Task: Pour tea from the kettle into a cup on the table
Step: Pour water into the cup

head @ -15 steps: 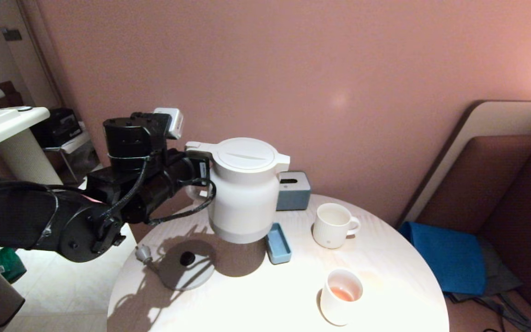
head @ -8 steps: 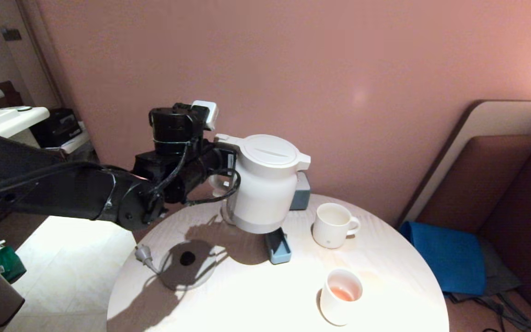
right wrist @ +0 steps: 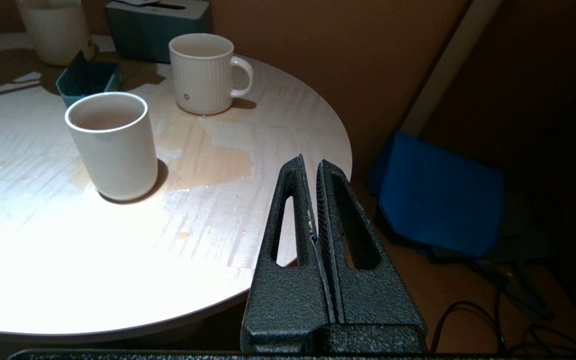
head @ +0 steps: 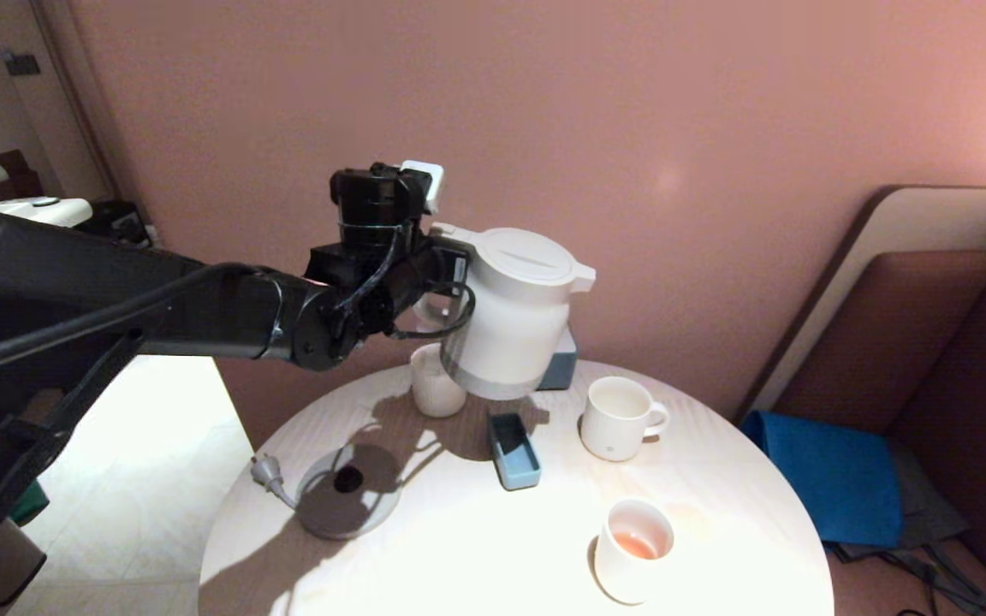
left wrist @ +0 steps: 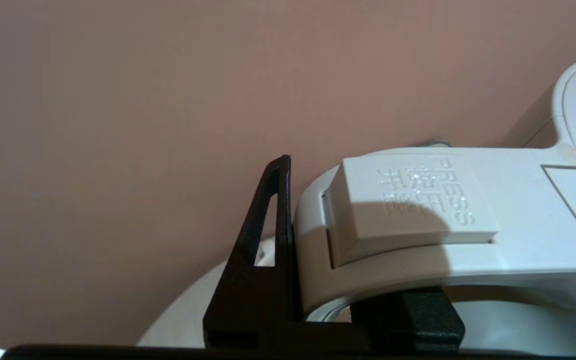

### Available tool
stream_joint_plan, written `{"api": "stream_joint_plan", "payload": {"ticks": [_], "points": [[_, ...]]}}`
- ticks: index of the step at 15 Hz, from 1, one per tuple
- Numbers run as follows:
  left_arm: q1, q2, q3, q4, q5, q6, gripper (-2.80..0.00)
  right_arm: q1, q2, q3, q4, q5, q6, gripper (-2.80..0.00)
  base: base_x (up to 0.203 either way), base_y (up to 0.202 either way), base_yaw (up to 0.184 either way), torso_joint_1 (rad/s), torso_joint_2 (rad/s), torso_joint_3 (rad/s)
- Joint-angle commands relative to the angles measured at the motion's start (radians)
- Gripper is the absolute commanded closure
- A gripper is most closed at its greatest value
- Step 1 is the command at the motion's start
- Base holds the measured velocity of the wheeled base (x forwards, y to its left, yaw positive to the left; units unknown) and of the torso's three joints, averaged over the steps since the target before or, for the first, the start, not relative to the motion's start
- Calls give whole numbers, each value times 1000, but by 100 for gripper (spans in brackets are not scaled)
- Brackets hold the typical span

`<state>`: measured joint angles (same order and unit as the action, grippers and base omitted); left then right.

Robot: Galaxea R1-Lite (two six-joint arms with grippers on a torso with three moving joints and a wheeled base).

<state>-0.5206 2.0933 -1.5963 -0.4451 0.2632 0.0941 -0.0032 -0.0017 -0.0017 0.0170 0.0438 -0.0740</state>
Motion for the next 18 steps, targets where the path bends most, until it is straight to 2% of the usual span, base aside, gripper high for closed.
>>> {"api": "stream_joint_plan", "payload": {"ticks": [1,4,8,10,16,18], "points": [[-10,81,-98,25,28,29,0,0,2,0,0,1,-1,0,0,0,0,0,0,0],[-30,143,-182,44,54,86,0,0,2,0,0,1,-1,0,0,0,0,0,0,0],[-60,192,-286,120,69,106,0,0,2,0,0,1,-1,0,0,0,0,0,0,0],[-79,222,-327,136,80,147,0,0,2,0,0,1,-1,0,0,0,0,0,0,0],[-118,254,-329,126,85,228,0,0,2,0,0,1,-1,0,0,0,0,0,0,0],[-119,255,-329,126,85,231,0,0,2,0,0,1,-1,0,0,0,0,0,0,0]]}}
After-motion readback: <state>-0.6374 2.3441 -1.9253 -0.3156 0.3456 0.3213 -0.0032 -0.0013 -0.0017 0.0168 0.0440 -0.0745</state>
